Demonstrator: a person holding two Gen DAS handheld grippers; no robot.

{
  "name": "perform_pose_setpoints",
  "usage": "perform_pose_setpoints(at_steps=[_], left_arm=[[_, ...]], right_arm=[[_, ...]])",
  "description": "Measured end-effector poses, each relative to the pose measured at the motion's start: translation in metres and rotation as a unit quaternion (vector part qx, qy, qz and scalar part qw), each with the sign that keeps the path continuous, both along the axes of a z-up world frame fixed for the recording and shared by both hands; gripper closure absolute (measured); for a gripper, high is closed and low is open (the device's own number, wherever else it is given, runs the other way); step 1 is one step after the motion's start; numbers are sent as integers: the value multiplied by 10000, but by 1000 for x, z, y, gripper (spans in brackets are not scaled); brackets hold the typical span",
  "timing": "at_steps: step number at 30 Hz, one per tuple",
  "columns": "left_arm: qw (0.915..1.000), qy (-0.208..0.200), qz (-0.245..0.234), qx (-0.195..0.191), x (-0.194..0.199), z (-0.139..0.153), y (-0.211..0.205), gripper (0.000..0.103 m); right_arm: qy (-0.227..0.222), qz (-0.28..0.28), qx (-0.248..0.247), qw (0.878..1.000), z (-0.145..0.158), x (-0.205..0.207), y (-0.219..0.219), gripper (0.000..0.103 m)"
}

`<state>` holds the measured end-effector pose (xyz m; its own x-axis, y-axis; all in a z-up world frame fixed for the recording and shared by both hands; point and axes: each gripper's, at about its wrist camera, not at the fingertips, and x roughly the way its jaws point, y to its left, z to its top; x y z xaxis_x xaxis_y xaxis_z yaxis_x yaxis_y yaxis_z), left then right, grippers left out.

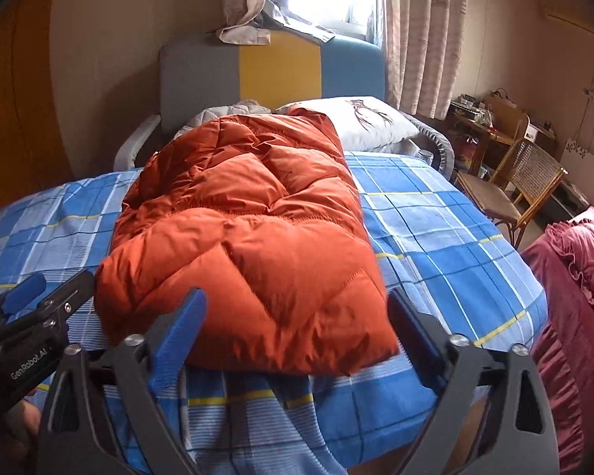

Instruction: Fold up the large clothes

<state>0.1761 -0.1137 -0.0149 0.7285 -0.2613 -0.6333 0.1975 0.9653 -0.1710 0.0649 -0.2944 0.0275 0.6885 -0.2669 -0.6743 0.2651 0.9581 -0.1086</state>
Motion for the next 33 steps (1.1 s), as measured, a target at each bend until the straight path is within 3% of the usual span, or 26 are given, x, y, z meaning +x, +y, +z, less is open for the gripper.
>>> perform_pose_setpoints(at_steps=[7,19,33], left_arm=[[9997,-174,-66,186,-27,-1,1,2],[9991,-387,13,159,-60,13,10,2],[9962,-663,-4,563,-77,34,-8,2]], right_arm=[[-53,-133,25,9999,4,-25,-2,3],[-115,-128,-175,9997,14,-54,10,3],[-362,-239,-227,9988,36,-70,5,3]])
